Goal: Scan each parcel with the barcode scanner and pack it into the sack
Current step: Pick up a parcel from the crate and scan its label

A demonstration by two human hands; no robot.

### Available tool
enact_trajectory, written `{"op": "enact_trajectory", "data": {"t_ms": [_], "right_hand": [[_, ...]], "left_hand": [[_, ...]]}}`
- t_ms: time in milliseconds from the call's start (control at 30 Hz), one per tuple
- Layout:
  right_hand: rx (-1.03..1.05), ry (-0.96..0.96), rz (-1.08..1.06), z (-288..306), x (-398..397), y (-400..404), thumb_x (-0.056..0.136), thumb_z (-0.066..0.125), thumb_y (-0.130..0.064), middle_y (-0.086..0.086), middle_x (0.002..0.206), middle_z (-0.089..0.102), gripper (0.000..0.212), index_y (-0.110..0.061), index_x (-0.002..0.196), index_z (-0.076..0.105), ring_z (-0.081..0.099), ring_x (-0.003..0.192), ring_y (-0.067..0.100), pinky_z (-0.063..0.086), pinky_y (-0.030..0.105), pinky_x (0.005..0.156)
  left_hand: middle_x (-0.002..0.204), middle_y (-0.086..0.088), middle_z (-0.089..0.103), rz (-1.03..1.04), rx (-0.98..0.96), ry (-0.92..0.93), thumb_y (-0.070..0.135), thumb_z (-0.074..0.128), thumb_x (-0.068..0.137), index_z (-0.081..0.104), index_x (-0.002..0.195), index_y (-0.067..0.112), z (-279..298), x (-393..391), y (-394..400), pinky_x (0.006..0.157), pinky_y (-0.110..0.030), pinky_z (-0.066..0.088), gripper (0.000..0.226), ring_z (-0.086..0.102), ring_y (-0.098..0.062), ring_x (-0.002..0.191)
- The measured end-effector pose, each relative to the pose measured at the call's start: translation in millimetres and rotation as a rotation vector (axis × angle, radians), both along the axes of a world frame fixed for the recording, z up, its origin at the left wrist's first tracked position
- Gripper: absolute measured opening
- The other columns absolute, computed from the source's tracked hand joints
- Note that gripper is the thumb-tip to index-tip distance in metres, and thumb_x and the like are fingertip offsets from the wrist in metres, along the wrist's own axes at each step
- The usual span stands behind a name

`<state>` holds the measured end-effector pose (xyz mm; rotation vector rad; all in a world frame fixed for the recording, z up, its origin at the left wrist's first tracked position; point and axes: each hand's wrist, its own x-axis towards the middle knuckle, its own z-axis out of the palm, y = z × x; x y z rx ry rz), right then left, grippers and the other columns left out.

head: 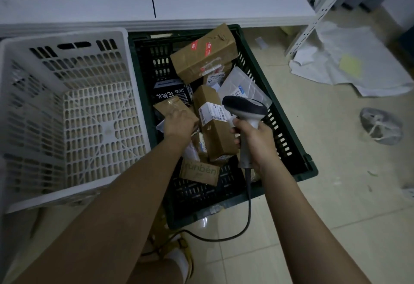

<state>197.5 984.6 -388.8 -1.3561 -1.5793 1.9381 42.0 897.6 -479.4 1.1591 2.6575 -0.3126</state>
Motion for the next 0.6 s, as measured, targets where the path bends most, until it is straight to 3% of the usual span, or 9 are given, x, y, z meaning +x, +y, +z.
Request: {"op": "enact_trajectory", "data": {"t_ms": [67, 133, 200, 267, 367, 433, 500, 567, 600], "right_hand": [[-0.016, -0.005, 0.018, 1, -2, -3, 0.089, 0.064, -0.013, 0.008, 0.077, 0.063, 0.011, -0.006, 0.099, 0.062, 0.051, 0.050, 0.010, 0.044, 0.021, 0.048], [-0.035, 0.013, 0.001, 2, -2, -5, 0.090, 0.063, -0.010, 0.008, 0.075, 0.062, 0.011, -0.005, 0.100, 0.061, 0.050, 0.048, 0.010, 0.043, 0.020, 0.046], [-0.036, 0.023, -0.005, 6, -1, -7, 0.090, 0.063, -0.009, 0.007, 0.073, 0.062, 0.012, -0.004, 0.100, 0.061, 0.049, 0.048, 0.010, 0.043, 0.020, 0.045], [-0.041, 0.041, 0.001, 11, 0, -13, 0.091, 0.063, -0.010, 0.005, 0.072, 0.062, 0.006, -0.007, 0.095, 0.061, 0.050, 0.049, 0.010, 0.044, 0.020, 0.046], [-0.042, 0.066, -0.012, 17, 1, -27, 0.090, 0.064, -0.014, 0.003, 0.071, 0.064, 0.006, -0.010, 0.093, 0.061, 0.052, 0.051, 0.011, 0.046, 0.022, 0.049], [-0.027, 0.082, -0.006, 23, 1, -39, 0.090, 0.064, -0.014, 0.004, 0.072, 0.065, 0.009, -0.008, 0.096, 0.061, 0.053, 0.052, 0.011, 0.047, 0.024, 0.052], [-0.022, 0.106, 0.019, 28, -1, -53, 0.091, 0.063, -0.012, 0.004, 0.071, 0.065, 0.005, -0.008, 0.092, 0.061, 0.052, 0.051, 0.012, 0.046, 0.024, 0.051], [-0.029, 0.111, 0.044, 31, -2, -69, 0.091, 0.062, -0.012, 0.005, 0.072, 0.065, 0.004, -0.007, 0.092, 0.061, 0.053, 0.050, 0.011, 0.046, 0.024, 0.051], [-0.041, 0.115, 0.050, 32, -3, -77, 0.091, 0.063, -0.012, 0.007, 0.074, 0.065, 0.005, -0.007, 0.092, 0.060, 0.054, 0.051, 0.011, 0.047, 0.026, 0.053]], "left_hand": [[0.126, -0.010, 0.057, -0.047, 0.002, 0.054, 0.013, 0.053, 0.094, 0.062, 0.119, 0.012, 6, -5, -10, 0.093, -0.035, 0.042, 0.026, 0.047, -0.027, 0.124], [0.104, -0.006, 0.066, -0.186, 0.138, 0.187, 0.012, 0.065, 0.079, 0.073, 0.094, 0.018, 19, -11, -22, 0.077, -0.031, 0.046, 0.018, 0.058, -0.026, 0.104], [0.083, -0.008, 0.063, -0.277, 0.350, 0.219, 0.010, 0.075, 0.058, 0.074, 0.072, 0.016, 39, -19, -37, 0.057, -0.028, 0.041, 0.015, 0.061, -0.029, 0.078], [0.085, -0.013, 0.059, -0.287, 0.544, 0.100, 0.005, 0.080, 0.065, 0.074, 0.079, 0.010, 61, -18, -57, 0.050, -0.025, 0.031, 0.016, 0.060, -0.031, 0.072], [0.103, -0.015, 0.060, -0.195, 0.753, -0.013, 0.006, 0.071, 0.084, 0.071, 0.095, 0.005, 86, -12, -91, 0.052, -0.029, 0.042, 0.012, 0.062, -0.030, 0.081], [0.109, -0.014, 0.059, -0.082, 0.842, -0.159, 0.008, 0.071, 0.085, 0.070, 0.102, 0.003, 93, -6, -114, 0.071, -0.034, 0.052, 0.017, 0.061, -0.024, 0.092], [0.109, -0.007, 0.057, 0.072, 0.878, -0.323, 0.019, 0.076, 0.082, 0.069, 0.108, 0.005, 97, 4, -137, 0.087, -0.022, 0.047, 0.031, 0.055, -0.013, 0.098], [0.105, 0.000, 0.058, 0.263, 0.891, -0.435, 0.025, 0.077, 0.080, 0.070, 0.104, 0.010, 95, 13, -161, 0.084, -0.011, 0.041, 0.030, 0.052, -0.007, 0.096], [0.104, -0.001, 0.060, 0.360, 0.916, -0.453, 0.024, 0.075, 0.082, 0.071, 0.102, 0.011, 92, 16, -173, 0.084, -0.013, 0.042, 0.025, 0.053, -0.009, 0.097]]}}
